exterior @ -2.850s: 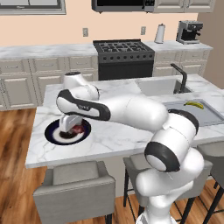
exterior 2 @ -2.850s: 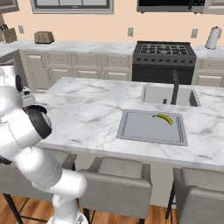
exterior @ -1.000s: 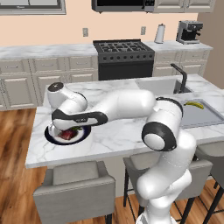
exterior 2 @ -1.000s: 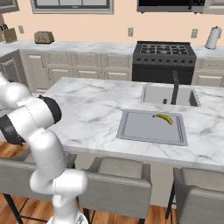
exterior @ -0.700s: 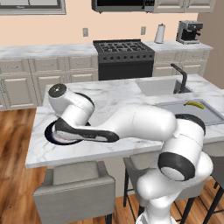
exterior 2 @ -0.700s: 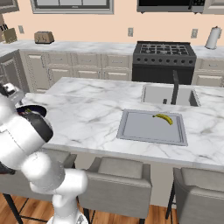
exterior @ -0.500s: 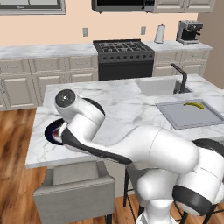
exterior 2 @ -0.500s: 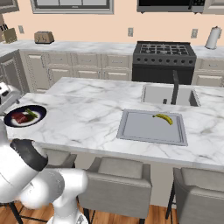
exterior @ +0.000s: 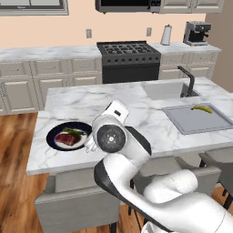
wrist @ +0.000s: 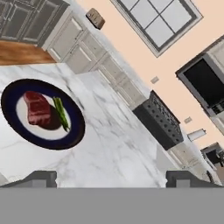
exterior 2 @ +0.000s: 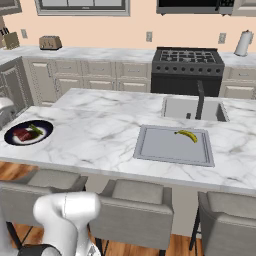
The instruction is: Create a steak meal by picking up the steak and asparagus from the tray and placing them on the plate. Leave the banana on the tray.
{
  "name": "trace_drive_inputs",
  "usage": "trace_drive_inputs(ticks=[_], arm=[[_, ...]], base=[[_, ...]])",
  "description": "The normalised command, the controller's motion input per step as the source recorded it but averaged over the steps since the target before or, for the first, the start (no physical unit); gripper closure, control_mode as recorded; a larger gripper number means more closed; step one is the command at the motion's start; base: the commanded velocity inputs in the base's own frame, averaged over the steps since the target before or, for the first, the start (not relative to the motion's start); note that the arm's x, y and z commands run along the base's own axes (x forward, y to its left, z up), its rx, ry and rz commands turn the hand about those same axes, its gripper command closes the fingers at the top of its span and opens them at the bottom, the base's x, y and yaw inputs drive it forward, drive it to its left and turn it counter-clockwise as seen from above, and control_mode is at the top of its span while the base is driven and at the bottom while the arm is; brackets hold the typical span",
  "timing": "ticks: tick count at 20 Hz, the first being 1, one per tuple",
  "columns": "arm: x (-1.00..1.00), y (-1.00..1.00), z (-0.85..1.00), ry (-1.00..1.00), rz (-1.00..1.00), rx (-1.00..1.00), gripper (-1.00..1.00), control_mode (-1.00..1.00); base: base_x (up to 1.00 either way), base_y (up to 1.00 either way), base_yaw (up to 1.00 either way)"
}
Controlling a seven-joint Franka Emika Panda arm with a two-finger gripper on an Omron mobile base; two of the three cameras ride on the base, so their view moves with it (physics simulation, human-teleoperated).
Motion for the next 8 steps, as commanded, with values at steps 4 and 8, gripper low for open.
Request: trace_drive_inputs(ticks=[4,8], arm=[[-0.91,-0.59,0.97,-0.2,0.0,0.08,-1.0,-1.0],[-1.0,-0.8,0.75,-0.14,0.0,0.14,-1.0,-1.0]], base=[[0.0,0.0,0.0],[0.0,0.0,0.0]])
